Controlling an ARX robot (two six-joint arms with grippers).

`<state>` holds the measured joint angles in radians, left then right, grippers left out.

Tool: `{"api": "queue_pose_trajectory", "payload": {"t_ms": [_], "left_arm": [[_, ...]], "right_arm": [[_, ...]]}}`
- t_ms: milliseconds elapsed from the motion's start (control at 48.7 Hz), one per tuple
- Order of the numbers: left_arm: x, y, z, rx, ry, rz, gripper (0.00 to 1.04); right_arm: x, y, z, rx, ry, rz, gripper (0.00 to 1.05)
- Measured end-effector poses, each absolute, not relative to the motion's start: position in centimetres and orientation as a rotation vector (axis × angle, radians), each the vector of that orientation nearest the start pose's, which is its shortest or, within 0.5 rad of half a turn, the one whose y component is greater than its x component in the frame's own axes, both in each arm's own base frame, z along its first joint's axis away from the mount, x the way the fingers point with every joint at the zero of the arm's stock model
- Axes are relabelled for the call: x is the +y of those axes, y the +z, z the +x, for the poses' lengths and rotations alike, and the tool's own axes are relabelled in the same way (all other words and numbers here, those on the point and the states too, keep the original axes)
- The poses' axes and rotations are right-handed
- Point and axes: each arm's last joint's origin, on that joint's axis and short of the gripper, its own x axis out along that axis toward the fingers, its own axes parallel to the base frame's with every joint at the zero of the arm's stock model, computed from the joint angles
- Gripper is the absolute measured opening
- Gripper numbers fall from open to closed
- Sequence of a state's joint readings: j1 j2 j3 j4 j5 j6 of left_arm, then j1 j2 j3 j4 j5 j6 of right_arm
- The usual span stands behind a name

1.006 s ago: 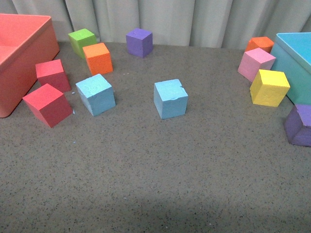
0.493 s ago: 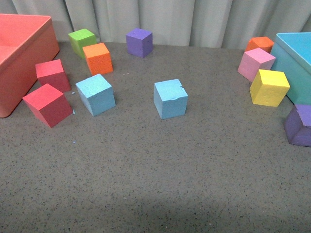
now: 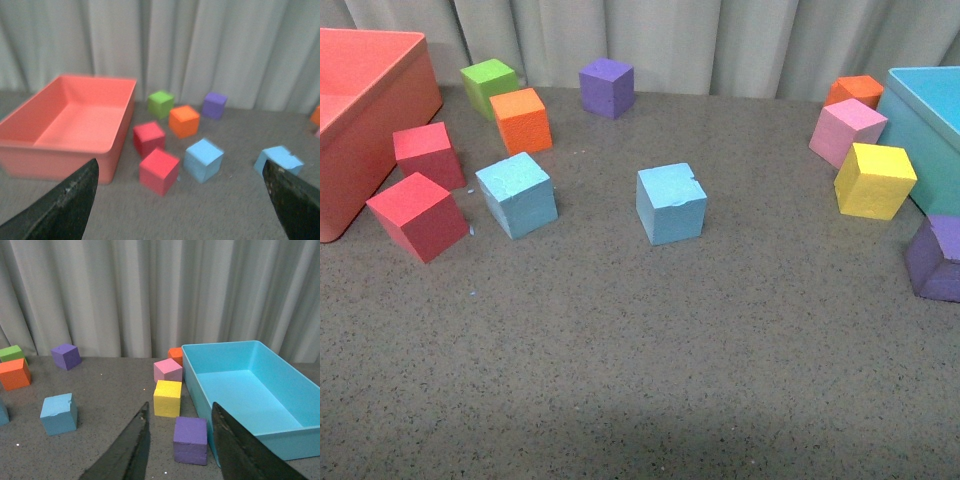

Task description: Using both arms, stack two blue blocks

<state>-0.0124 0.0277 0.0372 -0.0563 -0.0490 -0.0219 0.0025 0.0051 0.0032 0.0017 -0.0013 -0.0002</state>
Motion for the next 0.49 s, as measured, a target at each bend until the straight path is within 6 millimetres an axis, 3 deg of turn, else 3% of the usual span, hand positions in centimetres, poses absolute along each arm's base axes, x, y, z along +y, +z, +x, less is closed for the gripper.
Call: {"api": "queue_pose_trajectory", "payload": {"t_ms": [103,329,390,493], "left_arm": [[0.0,16.3,10.6,0.241,0.107,-0.051,0.98],[-1.2,17.7,15.0,0.295,0.076,-0.105,0.98],[-2.0,18.7,18.1,0.301,0.054,-0.142,0.98],[-3.7,18.5,23.7,0.420,0.046,-0.178,0.98]], "right_arm": [[0.0,16.4,9.8,-0.001,0.004,0.000,0.54],[0.0,16.4,9.8,-0.001,0.004,0.000,0.86],[0.0,16.4,9.8,-0.001,0.004,0.001,0.97],[0.0,16.4,9.8,-0.001,0.004,0.000,0.95]]}}
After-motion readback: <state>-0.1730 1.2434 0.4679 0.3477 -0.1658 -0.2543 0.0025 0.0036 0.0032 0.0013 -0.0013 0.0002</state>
